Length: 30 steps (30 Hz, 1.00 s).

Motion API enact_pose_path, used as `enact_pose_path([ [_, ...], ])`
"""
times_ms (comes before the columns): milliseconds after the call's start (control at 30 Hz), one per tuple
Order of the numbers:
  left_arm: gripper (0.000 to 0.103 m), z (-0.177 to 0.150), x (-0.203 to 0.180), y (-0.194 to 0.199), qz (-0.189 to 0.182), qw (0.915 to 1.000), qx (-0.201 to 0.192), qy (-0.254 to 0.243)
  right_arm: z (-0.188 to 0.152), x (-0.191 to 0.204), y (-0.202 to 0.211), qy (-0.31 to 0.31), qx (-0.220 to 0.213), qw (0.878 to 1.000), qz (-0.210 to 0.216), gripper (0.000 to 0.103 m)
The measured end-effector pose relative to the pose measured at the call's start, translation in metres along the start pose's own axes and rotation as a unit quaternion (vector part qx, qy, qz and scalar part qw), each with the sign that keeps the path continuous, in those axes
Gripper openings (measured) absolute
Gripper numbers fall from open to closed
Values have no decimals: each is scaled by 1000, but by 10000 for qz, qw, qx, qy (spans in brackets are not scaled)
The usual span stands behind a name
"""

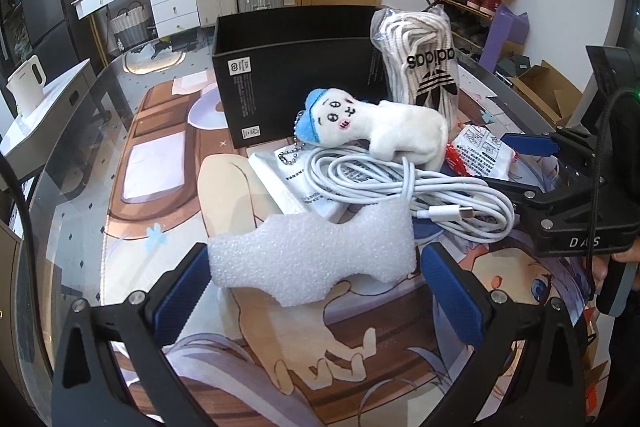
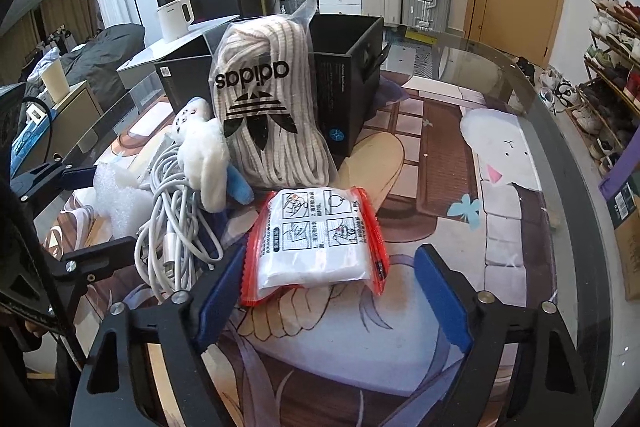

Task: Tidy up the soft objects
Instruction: 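Grasp the red-edged white packet with the right gripper while the left grasps the white foam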

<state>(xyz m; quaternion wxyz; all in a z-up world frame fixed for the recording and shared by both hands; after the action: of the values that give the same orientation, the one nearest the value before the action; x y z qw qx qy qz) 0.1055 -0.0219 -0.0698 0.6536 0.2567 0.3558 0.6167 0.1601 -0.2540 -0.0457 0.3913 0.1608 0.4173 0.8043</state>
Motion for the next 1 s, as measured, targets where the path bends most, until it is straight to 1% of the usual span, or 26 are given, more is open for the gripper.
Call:
enact_pose_path([
  [100, 103, 0, 1, -1, -32, 10000, 33, 53, -1, 0, 1, 1, -16, 10000, 0, 80],
  [267, 102, -1, 3, -3, -99, 9998, 76, 126, -1, 2, 3, 79, -54, 10000, -20, 69],
  [300, 101, -1, 3, -3, -108, 9998, 78, 125, -1, 3, 3, 93, -59, 9999, -18, 68],
  [400, 91, -2, 4, -2, -119, 9999, 44, 95, -2, 4, 4, 137, -58, 9999, -25, 66],
  [533, 90, -3, 4, 0, -216, 9997, 11, 98, -3, 5, 6, 191, -59, 9998, -3, 66],
  [733, 90, -5, 3, 4, -233, 9997, -33, 80, -3, 6, 6, 196, -65, 9998, 4, 65],
  [933, 90, -1, 9, 15, -230, 9994, -198, 167, -2, 4, 8, 219, -161, 9996, 40, 55],
  [1000, 90, 3, 12, 20, -200, 9992, -284, 203, -2, 4, 9, 219, -165, 9996, 23, 53],
])
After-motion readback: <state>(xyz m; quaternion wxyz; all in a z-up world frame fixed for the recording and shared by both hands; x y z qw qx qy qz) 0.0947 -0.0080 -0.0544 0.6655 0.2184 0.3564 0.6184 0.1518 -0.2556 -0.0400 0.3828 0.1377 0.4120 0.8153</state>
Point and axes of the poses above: each gripper's, at about its wrist camera, not at the fingertips, and y roughly against the way its jaws point, x to its left, z to its top, the point moved 6 cm from there along -y, roughly the way its jaws point, and after that the axes turned 9 degrees about y, right-handed, at the moved point
